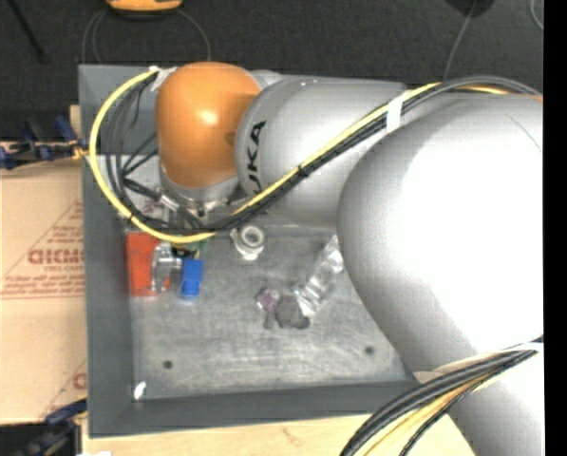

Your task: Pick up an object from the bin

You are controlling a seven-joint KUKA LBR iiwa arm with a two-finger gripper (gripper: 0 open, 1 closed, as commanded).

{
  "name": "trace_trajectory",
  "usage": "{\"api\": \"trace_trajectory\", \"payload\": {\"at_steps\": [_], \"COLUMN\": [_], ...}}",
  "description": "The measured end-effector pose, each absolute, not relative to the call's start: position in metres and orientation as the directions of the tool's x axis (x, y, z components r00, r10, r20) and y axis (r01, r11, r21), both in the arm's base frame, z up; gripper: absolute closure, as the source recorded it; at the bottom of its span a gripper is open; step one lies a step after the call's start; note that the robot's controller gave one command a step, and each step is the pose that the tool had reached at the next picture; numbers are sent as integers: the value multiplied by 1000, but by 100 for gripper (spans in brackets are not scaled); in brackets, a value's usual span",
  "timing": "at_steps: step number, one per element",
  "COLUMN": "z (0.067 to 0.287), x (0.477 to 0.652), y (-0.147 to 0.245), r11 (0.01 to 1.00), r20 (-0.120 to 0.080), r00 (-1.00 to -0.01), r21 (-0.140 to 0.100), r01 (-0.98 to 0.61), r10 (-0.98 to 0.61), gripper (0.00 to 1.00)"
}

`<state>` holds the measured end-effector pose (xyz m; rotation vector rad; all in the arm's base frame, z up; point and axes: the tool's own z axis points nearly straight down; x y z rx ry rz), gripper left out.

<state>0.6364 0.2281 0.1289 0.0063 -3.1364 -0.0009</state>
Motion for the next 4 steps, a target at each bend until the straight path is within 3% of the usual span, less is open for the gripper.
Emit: {"api": "trace_trajectory", "payload": {"at_steps": [1,2,3,4], "z": [94,75,75,77], "x": [640,630,640,641], "y": [214,189,153,154], "r11": [940,625,587,590], "r20": [-7,-10,-12,-16], "r00": [-940,-625,-587,-590], "r21": [1,-7,-6,-7], "r01": [-341,-781,-809,-807], "r10": [-341,-781,-809,-807], "gripper": [0,0,0,100]}}
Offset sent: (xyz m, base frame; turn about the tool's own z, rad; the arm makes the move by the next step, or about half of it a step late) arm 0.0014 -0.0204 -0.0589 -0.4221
